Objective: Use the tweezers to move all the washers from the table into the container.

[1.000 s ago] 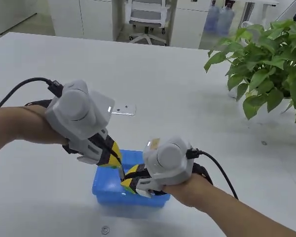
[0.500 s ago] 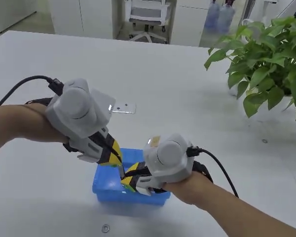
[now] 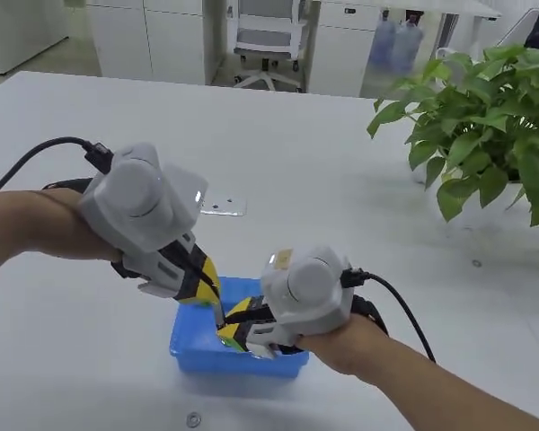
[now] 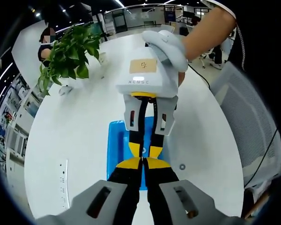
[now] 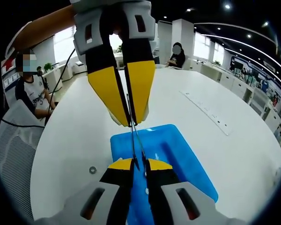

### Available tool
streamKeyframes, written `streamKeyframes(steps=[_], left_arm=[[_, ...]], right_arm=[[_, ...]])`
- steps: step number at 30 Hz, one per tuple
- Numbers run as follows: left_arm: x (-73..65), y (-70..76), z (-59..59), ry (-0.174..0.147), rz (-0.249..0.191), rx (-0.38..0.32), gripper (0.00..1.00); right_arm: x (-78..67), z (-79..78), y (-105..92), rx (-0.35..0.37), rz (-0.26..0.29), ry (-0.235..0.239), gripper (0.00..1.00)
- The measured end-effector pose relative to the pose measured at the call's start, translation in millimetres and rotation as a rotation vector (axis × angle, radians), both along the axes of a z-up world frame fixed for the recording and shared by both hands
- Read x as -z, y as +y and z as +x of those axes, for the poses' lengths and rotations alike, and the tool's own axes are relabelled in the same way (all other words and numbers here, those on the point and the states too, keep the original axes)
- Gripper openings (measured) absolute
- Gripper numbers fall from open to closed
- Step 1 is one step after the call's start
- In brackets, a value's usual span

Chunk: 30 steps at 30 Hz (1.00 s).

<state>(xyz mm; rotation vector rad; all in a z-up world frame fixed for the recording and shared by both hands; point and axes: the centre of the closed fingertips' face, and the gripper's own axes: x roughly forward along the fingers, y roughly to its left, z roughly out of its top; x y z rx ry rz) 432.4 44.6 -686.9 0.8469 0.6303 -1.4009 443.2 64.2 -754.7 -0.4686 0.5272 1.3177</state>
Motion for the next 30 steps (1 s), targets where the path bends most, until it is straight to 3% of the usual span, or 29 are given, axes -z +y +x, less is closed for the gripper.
streamKeyframes(steps=[22, 30], left_arm=[[-25.5, 3.8, -22.1, -0.029, 0.006, 0.010, 0.05], [-29.0, 5.2, -34.9, -0.033, 0.012, 0.006, 0.05]], right_arm=[[-32.6, -23.6, 9.7, -0.045, 0.041, -0.052, 0.12], [-35.5, -34.0, 12.7, -0.064, 0.039, -0.060, 0.12]])
